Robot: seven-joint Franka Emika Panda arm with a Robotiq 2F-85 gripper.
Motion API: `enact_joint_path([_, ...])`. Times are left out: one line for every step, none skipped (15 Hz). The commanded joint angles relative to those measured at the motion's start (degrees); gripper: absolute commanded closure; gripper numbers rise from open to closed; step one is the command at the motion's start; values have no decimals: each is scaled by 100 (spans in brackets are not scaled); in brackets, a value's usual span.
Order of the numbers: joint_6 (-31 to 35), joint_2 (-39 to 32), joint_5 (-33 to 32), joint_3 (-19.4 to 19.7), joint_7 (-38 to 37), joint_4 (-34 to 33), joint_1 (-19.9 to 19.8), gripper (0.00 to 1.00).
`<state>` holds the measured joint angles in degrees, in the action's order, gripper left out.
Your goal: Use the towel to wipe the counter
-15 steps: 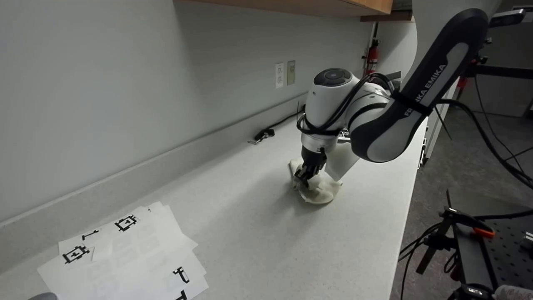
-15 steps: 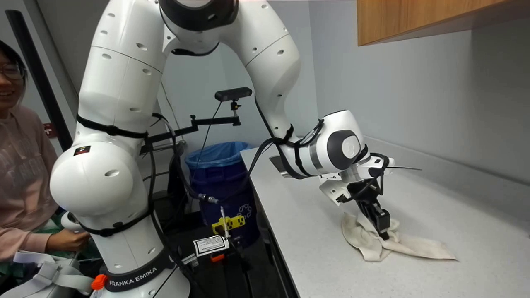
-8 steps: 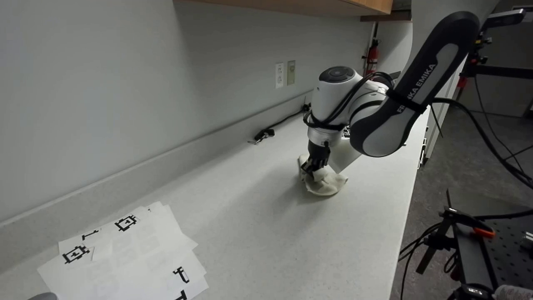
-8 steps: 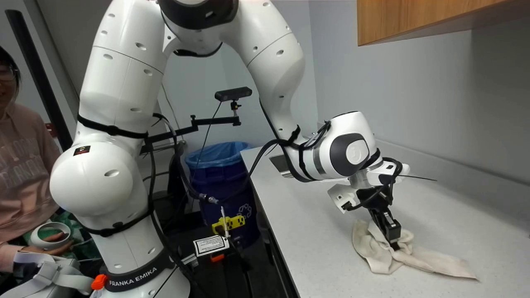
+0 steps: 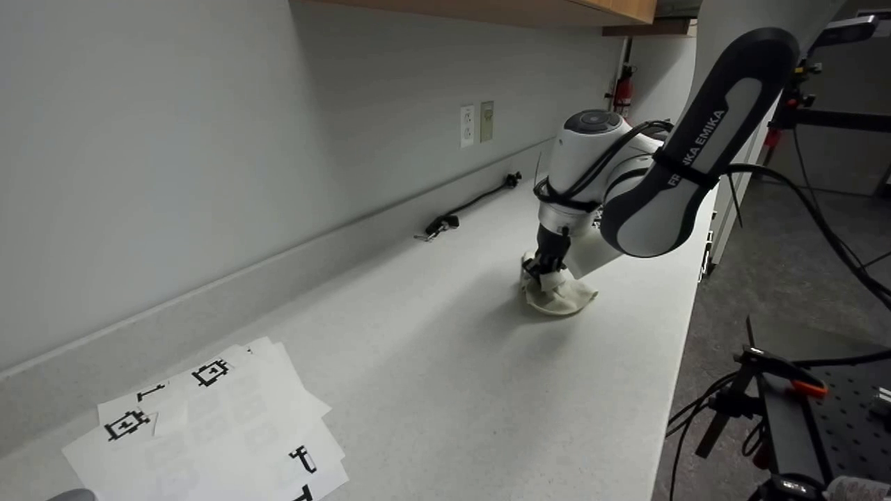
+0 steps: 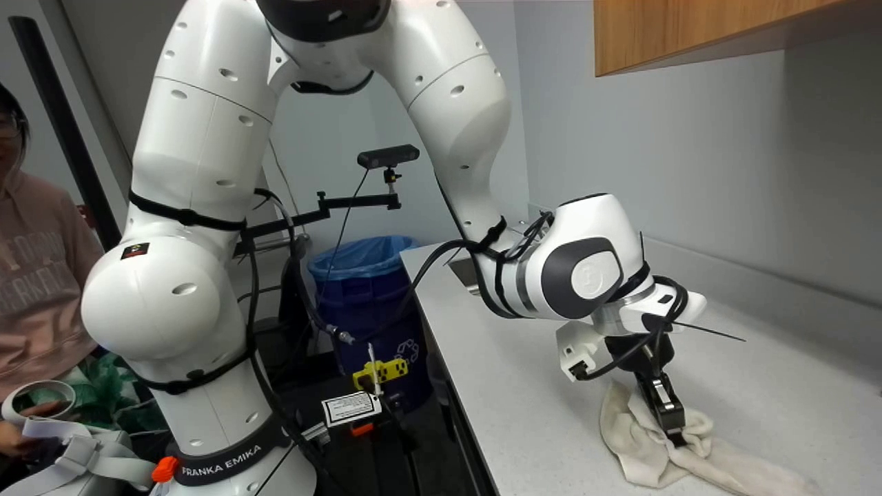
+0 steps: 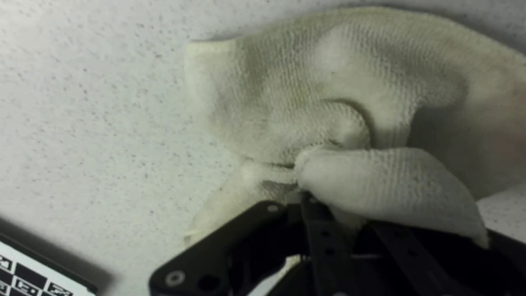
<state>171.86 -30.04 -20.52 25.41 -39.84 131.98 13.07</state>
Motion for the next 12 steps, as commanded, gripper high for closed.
enact_joint_path([455, -121, 516, 177, 344, 365, -21, 98])
enact_joint_path([560, -91, 663, 199, 418, 445, -16, 98])
enact_joint_path([658, -74, 824, 216, 503, 508, -5, 98])
enact_joint_path([723, -49, 998, 175, 610, 550, -17, 98])
enact_joint_path([779, -49, 1170, 140, 728, 566, -13, 98])
enact_joint_path([803, -50, 1339, 82, 846, 554, 19, 98])
enact_joint_path([804, -59, 1484, 52, 956, 526, 89, 98])
enact_joint_path([785, -70, 1604, 32, 1076, 488, 197, 98])
enact_joint_path([758, -83, 1697, 28, 1193, 458, 298, 98])
enact_joint_path([735, -91, 1776, 14, 1295, 425, 439, 98])
enact_joint_path([718, -92, 1826, -7, 1374, 401, 555, 98])
enact_joint_path([697, -79, 1862, -29, 1420, 380, 721, 98])
